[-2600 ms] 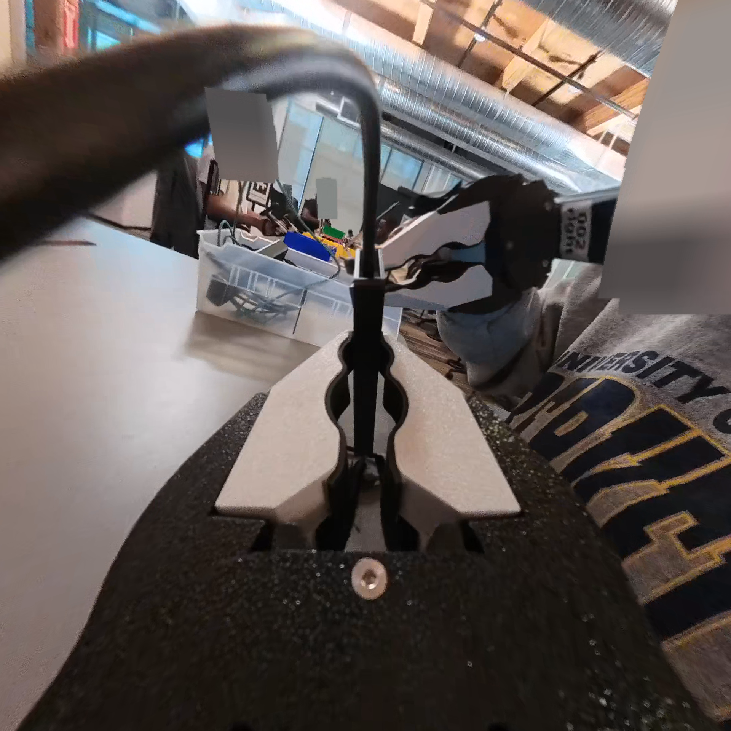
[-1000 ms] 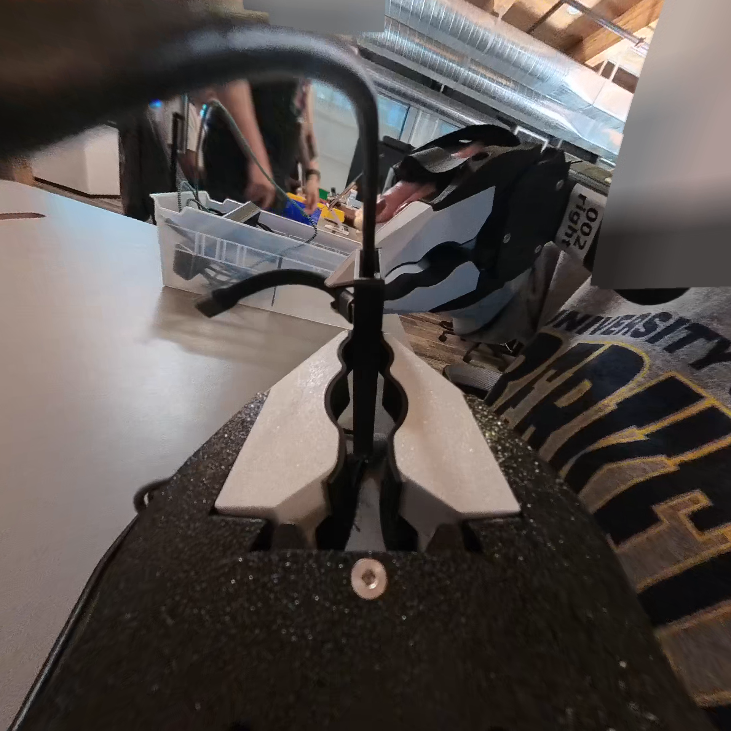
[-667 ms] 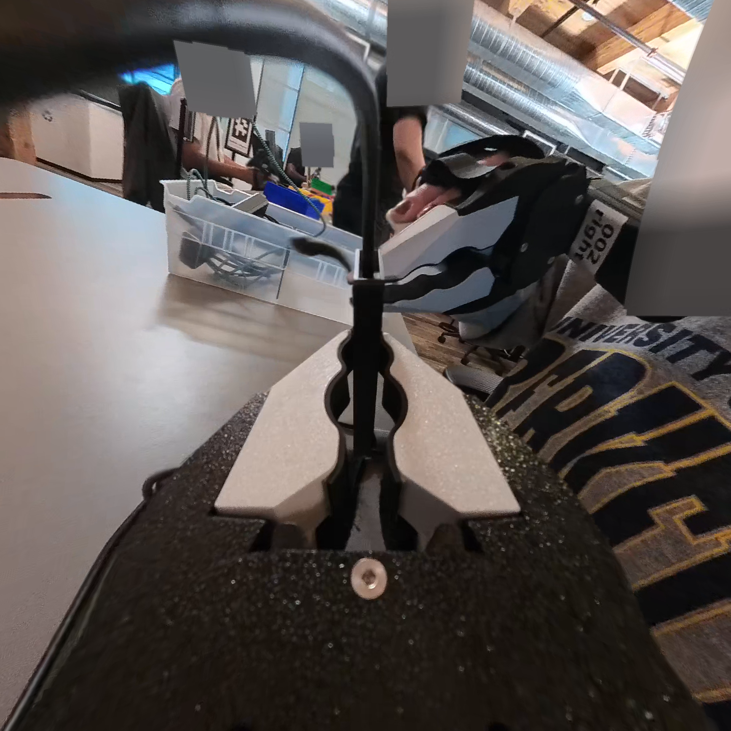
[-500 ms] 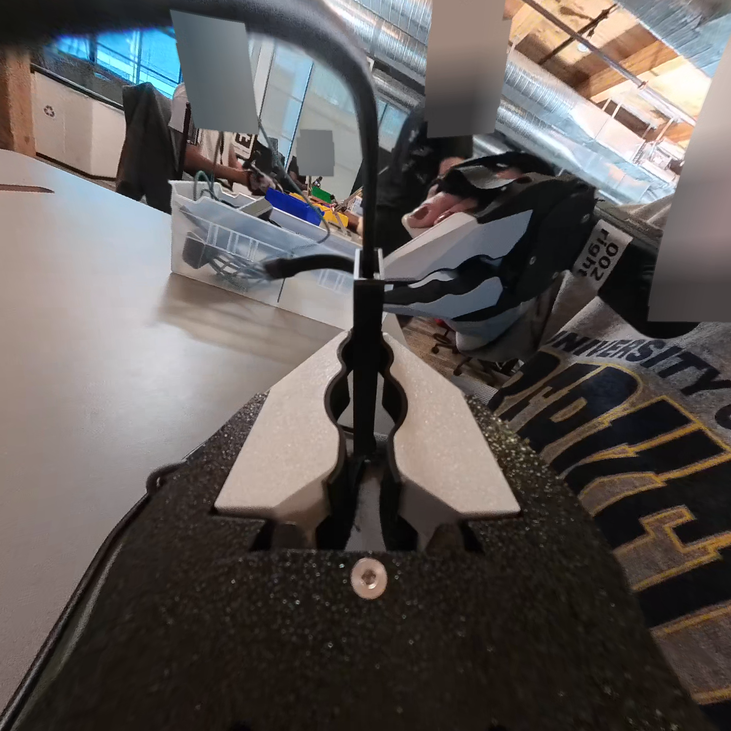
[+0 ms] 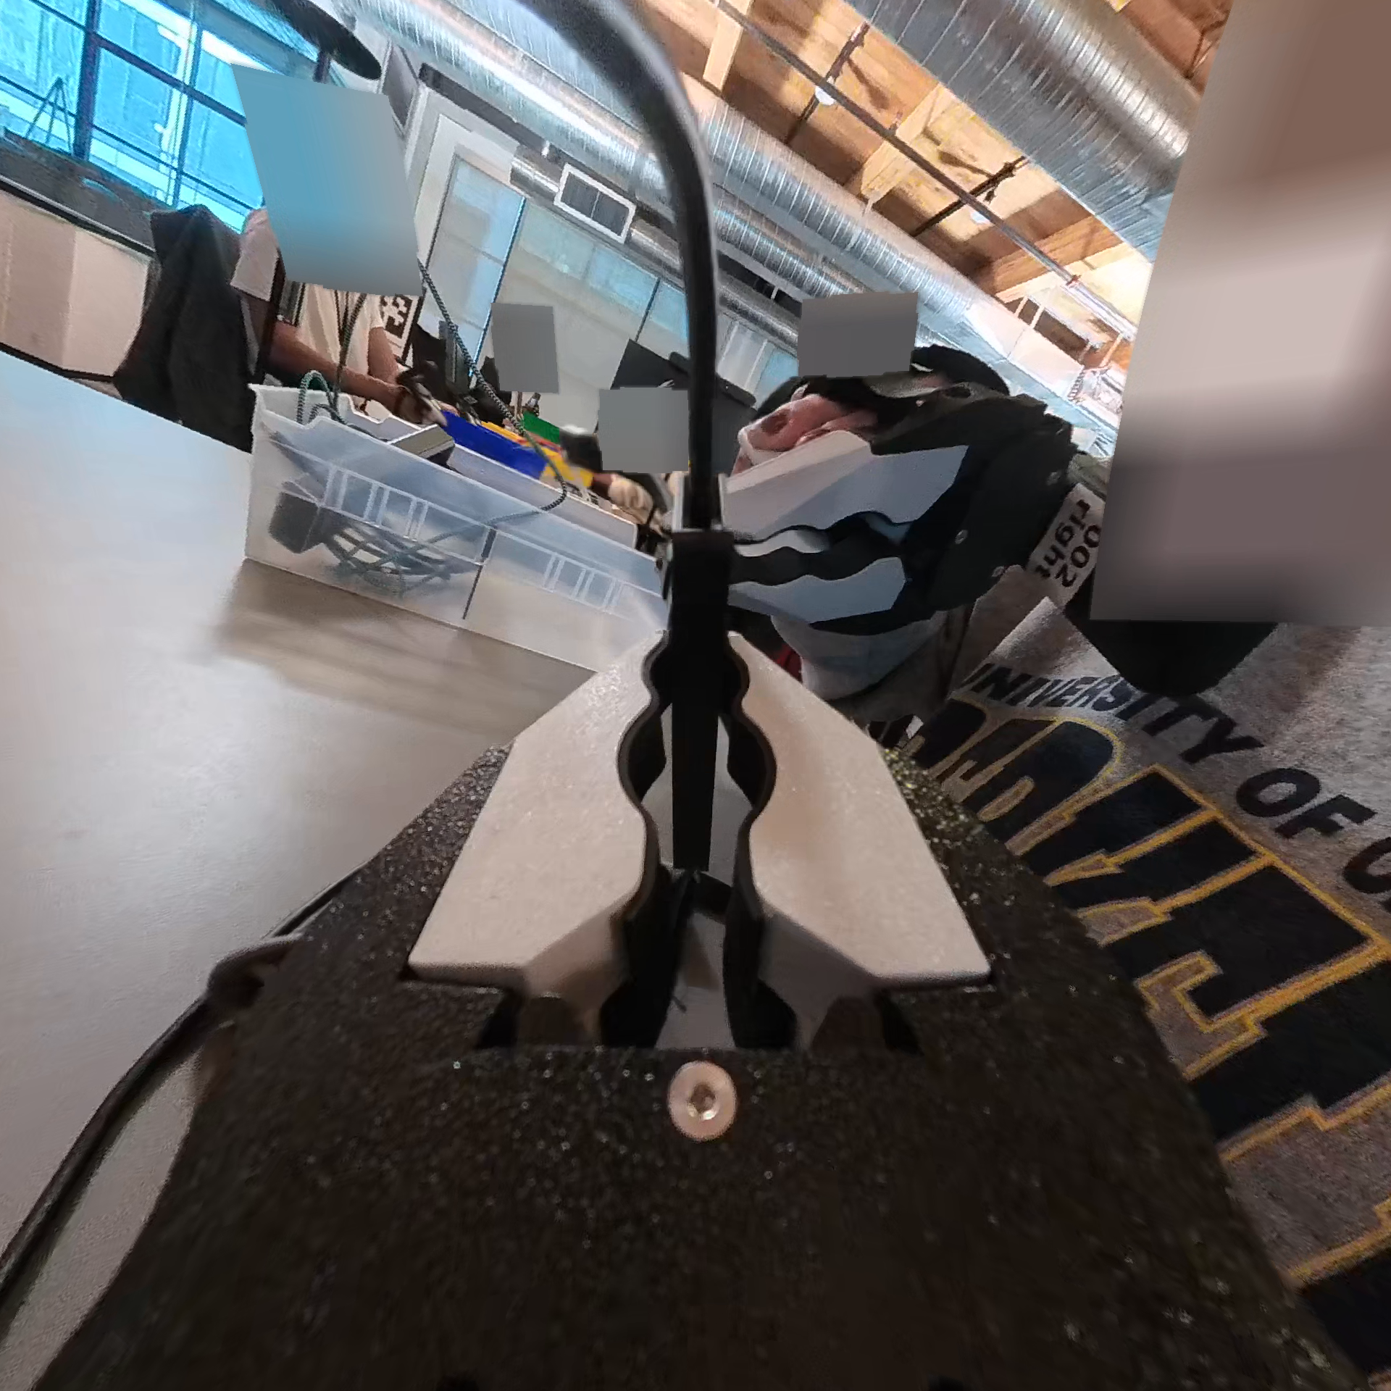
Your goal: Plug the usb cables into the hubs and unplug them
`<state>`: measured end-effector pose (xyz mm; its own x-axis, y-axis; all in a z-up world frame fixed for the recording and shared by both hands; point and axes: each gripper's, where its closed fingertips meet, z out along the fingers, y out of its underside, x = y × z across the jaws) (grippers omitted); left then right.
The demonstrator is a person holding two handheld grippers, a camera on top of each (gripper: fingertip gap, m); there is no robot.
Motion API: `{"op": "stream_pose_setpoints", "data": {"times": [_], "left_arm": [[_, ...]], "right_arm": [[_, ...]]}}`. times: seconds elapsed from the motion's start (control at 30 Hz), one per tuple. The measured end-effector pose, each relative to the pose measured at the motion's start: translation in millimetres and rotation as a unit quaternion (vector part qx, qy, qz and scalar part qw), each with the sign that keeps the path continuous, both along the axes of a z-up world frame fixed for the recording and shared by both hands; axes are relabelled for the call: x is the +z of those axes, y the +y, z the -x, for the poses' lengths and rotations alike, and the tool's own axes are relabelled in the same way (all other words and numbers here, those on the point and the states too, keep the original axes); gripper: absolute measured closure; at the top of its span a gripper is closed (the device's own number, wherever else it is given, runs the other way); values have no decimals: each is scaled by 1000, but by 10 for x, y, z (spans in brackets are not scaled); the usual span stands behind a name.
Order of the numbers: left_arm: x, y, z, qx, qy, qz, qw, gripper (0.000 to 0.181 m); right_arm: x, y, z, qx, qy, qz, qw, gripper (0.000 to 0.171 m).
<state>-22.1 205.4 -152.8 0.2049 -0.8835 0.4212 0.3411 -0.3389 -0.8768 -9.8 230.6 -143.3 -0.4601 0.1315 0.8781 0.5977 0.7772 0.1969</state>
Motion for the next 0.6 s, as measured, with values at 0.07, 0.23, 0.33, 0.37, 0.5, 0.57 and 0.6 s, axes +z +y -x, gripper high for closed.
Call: {"op": "stream_pose_setpoints", "data": {"times": [0.07,0.23,0.33,0.37,0.5,0.57,0.6], "left_arm": [[-14,19,0,10,8,-3,1000,173],[-29,35,-4,18,14,-4,1000,174],[-29,42,4,19,12,-1,1000,174],[-30,49,7,21,12,-1,1000,174],[-36,62,14,27,16,-2,1000,173],[-37,64,16,29,16,-2,999,174],[-37,65,17,28,16,-2,999,173]], "right_arm": [[1,4,1,-7,0,3,1000,163],[-41,-9,13,-7,-6,7,1000,163],[-50,-6,22,-9,-5,6,1000,163],[-50,-1,26,-11,-3,7,1000,163],[-26,7,45,-17,7,16,1000,163],[-28,5,46,-19,7,22,1000,163],[-36,5,45,-17,4,18,1000,163]]}}
